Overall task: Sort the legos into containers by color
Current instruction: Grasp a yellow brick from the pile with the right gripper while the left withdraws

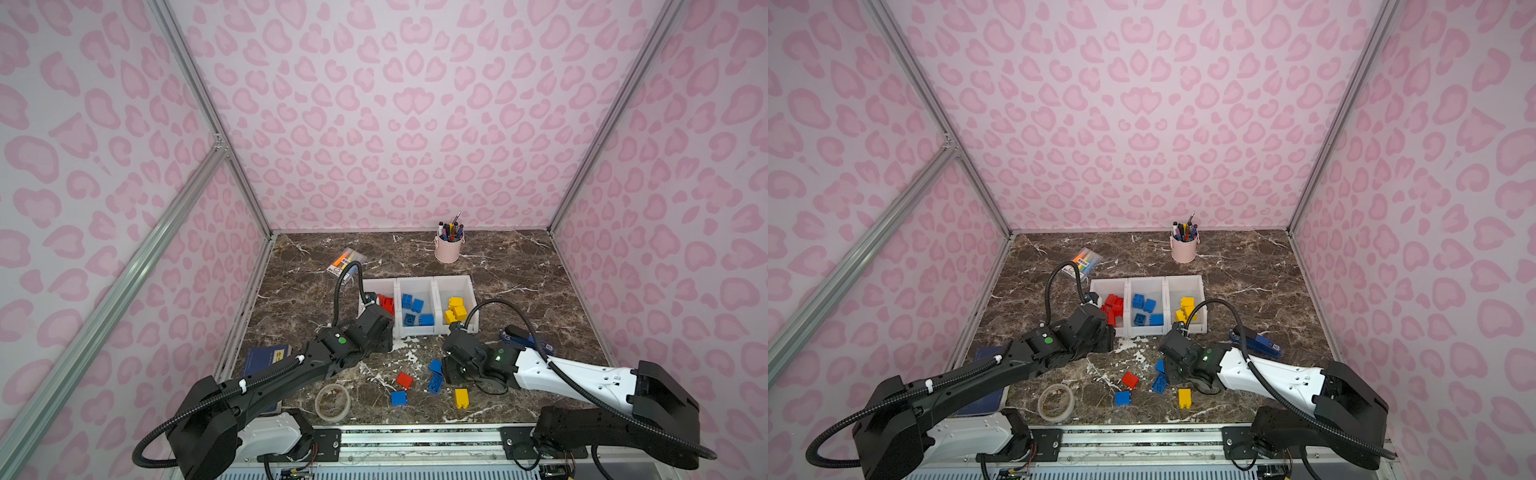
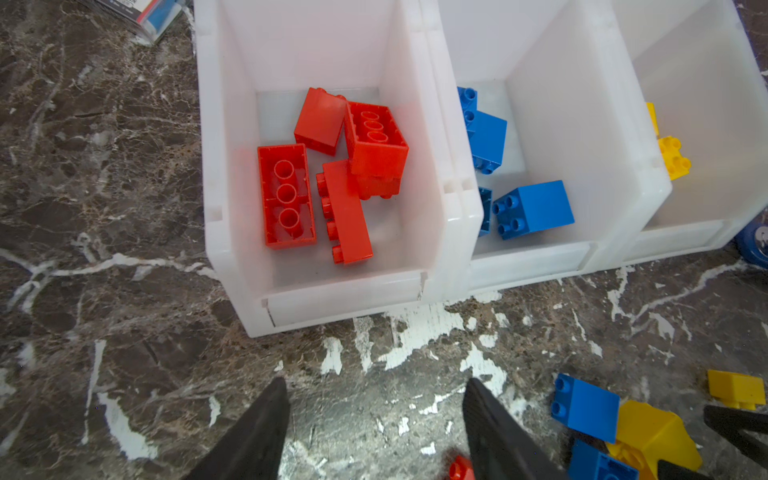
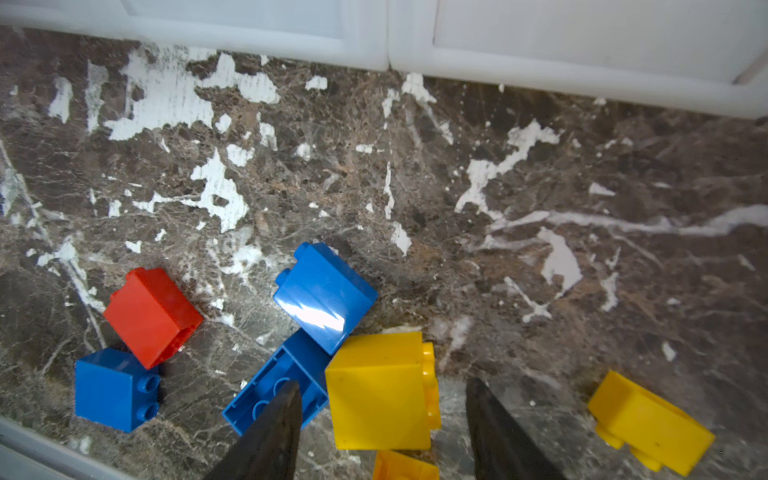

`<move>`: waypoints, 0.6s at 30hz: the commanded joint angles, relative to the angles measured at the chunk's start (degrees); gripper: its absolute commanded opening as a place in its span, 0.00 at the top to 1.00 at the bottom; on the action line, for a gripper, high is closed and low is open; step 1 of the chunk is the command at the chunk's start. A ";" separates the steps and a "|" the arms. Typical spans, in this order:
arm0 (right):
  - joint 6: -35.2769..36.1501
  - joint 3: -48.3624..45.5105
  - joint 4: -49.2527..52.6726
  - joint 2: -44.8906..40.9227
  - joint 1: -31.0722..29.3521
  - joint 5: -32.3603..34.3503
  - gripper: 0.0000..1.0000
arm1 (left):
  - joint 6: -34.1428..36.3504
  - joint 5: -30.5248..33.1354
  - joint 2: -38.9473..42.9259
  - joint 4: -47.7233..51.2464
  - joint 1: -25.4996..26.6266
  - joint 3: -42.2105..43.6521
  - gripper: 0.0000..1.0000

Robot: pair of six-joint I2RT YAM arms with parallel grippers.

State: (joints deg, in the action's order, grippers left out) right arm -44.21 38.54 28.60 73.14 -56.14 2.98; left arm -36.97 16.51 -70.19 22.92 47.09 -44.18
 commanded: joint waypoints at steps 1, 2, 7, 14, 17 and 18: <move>-0.52 -0.23 -0.48 1.25 -0.11 0.62 0.36 | -0.73 0.80 0.06 0.47 -0.01 -0.04 0.32; -0.62 -0.20 -0.32 1.62 -0.04 0.77 0.36 | -0.73 0.63 0.01 0.47 0.00 -0.05 0.32; -1.01 -0.49 -0.22 2.78 0.04 1.24 0.37 | -0.65 0.63 -0.04 0.51 0.10 -0.20 0.31; -2.82 -0.85 2.88 1.21 1.32 3.90 0.41 | -0.65 0.63 -0.07 0.56 0.07 -0.11 0.31; -2.90 -1.58 2.78 0.77 1.65 3.37 0.41 | -0.65 0.45 -0.29 0.49 0.02 -0.20 0.31; -2.99 -1.67 2.71 0.82 1.65 3.10 0.41 | -0.73 0.45 -0.38 0.55 0.06 -0.20 0.31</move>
State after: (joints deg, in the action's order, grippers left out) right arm -46.39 37.39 30.11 74.04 -54.43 5.34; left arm -37.04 16.51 -70.35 23.05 47.16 -44.18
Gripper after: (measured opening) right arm 0.587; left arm 0.686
